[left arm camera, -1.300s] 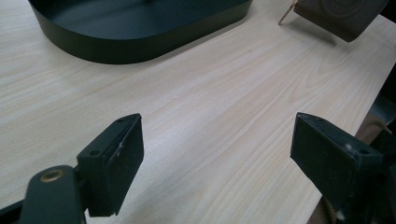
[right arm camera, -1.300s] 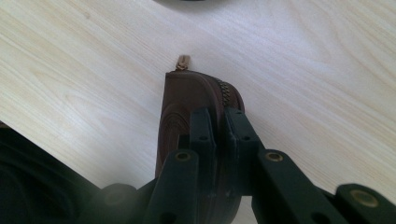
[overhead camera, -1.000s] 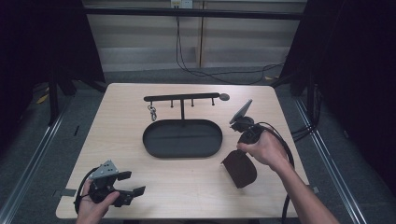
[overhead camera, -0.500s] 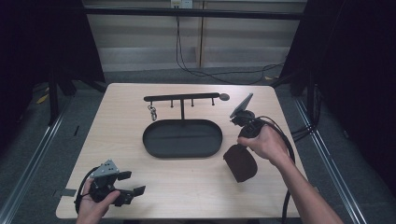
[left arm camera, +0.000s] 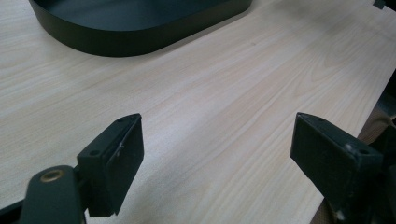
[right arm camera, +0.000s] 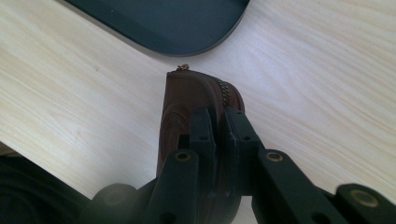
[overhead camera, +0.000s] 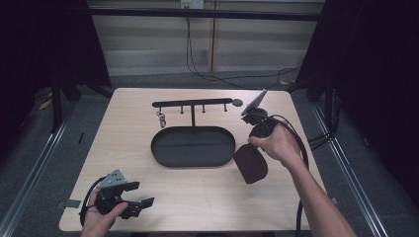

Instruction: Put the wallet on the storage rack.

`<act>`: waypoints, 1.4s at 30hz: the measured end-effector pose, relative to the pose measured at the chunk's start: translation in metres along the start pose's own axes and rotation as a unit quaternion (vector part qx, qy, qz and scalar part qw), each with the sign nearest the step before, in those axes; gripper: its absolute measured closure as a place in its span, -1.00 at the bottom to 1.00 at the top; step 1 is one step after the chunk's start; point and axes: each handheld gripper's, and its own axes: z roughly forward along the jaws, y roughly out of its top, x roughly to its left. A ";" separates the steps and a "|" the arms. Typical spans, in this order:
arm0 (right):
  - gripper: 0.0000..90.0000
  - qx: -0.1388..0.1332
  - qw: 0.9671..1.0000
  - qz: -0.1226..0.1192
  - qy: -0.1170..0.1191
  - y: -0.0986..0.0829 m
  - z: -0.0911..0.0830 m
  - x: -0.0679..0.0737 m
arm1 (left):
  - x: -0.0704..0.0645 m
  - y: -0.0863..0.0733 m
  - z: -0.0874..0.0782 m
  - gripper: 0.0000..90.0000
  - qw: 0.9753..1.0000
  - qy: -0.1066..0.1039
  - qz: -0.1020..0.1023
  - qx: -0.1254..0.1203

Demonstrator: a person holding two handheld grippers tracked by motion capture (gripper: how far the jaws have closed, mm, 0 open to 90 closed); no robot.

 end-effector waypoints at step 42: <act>0.86 -0.108 0.989 0.056 0.089 0.043 0.000 -0.019 | 0.001 0.000 -0.001 -0.61 1.000 0.005 -0.002 -0.002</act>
